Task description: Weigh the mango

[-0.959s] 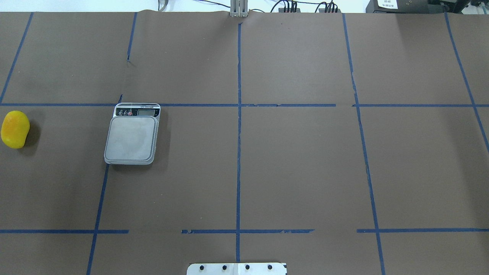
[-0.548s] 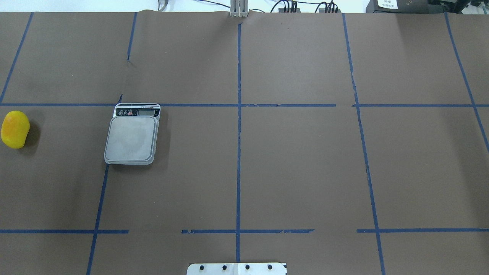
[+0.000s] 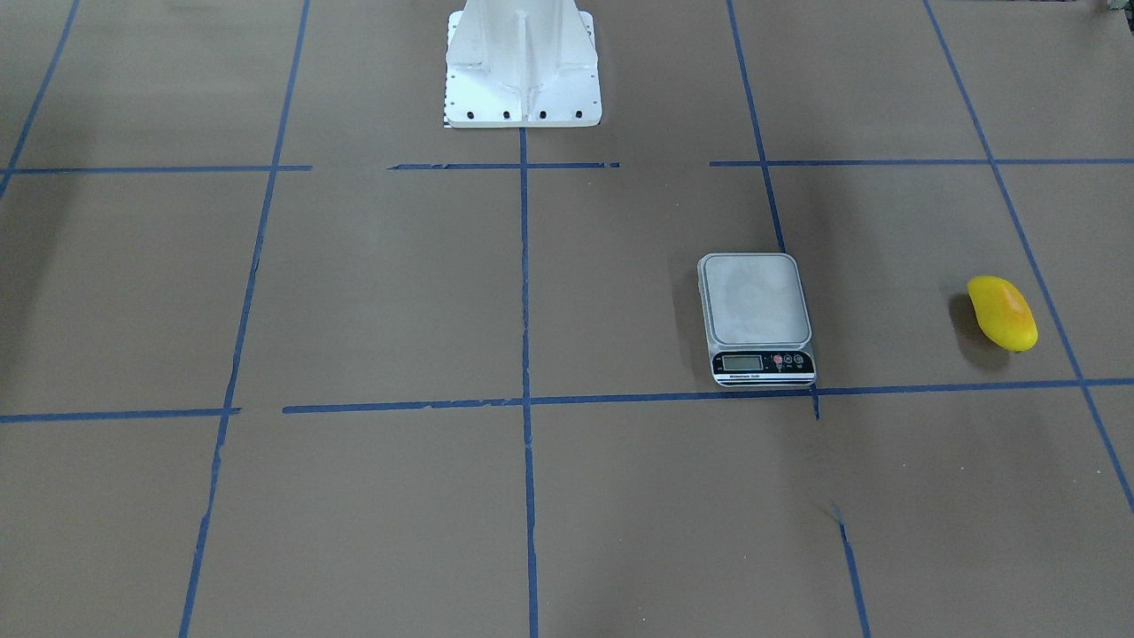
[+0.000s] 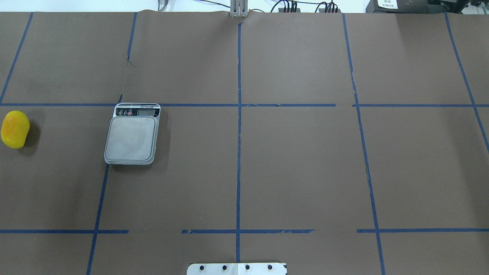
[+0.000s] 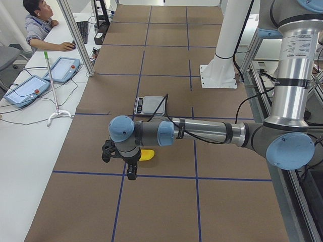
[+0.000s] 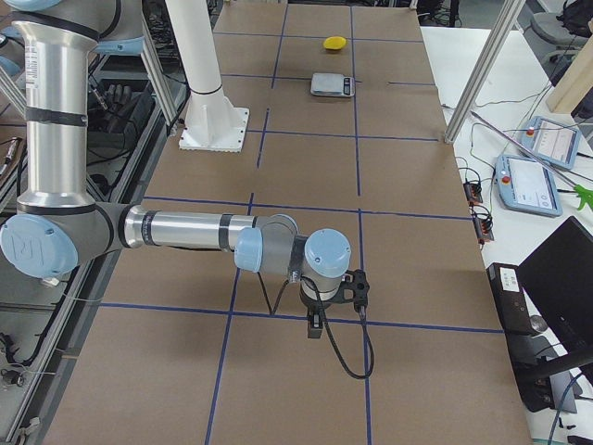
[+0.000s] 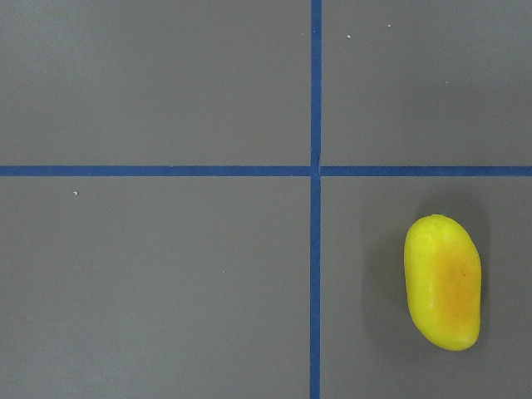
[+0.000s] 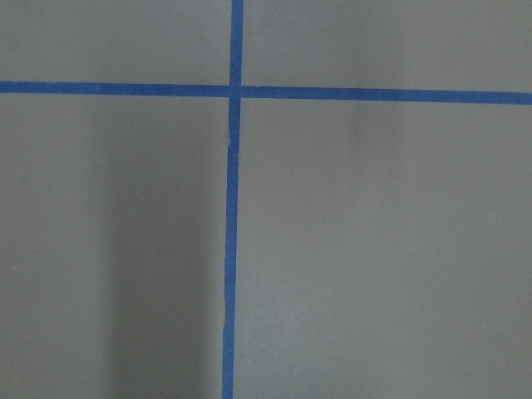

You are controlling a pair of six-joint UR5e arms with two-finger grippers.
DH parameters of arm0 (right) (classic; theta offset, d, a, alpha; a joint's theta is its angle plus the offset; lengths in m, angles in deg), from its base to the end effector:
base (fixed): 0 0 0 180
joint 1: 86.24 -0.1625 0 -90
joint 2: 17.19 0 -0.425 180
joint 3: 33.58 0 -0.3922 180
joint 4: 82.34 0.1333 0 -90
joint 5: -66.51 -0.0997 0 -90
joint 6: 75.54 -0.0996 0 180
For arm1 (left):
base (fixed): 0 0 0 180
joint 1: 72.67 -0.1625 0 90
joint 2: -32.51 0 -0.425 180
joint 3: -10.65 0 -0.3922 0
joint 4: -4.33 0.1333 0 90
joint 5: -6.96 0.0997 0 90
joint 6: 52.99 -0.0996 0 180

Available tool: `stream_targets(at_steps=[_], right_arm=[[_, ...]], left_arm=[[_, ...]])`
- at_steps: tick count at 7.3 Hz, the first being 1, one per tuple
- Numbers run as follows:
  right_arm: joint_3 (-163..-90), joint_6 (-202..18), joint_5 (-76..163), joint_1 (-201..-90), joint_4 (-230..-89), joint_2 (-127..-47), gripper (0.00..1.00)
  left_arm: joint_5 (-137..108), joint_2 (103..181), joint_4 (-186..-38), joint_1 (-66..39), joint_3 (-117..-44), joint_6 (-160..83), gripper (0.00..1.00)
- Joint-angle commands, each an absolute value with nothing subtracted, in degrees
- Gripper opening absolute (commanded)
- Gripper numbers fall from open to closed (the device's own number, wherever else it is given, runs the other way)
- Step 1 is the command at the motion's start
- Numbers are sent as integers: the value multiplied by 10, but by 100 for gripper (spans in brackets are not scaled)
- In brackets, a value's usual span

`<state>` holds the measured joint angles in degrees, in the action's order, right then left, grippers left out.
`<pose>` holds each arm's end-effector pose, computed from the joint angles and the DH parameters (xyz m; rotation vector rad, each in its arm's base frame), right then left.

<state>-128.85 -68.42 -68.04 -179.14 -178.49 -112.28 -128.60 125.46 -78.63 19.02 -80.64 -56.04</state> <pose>0.0859 -0.4425 0.6656 -0.0307 -0.7825 -0.0293 -0.0772 -0.5071 0.6325 -0.0134 0.7962 0.0030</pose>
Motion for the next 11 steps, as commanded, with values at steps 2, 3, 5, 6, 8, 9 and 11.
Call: stream_targets(at_steps=[2,3,5,6,8,9,11], right_arm=[[-1289,-684,-680,-1791,-1785,-1122,100],[-1289,-684,-680,-1791,-1785,-1123,100],[-1289,-684,-680,-1791,-1785,-1122,100],[-1289,-684,-680,-1791,-1785,-1123,100],[-1289,-684,-680,-1791,-1785,-1123,100],[-1289,-684,-680,-1791,-1785,-1123,100],[-1289,-684,-680,-1791,-1785,-1123,100]], left_arm=[[-1291,1257,-880,88,-788,-422,99],[-1291,1259,-935,44,-778,-359,99],[-1291,1261,-1029,15,-730,-312,99],[-1290,1266,-1044,-7,-721,-292,99],[-1290,1271,-1048,-17,-718,-268,99],[-1289,1273,-1063,-30,-699,-268,99],[-1288,1282,-1098,-45,-669,-246,99]])
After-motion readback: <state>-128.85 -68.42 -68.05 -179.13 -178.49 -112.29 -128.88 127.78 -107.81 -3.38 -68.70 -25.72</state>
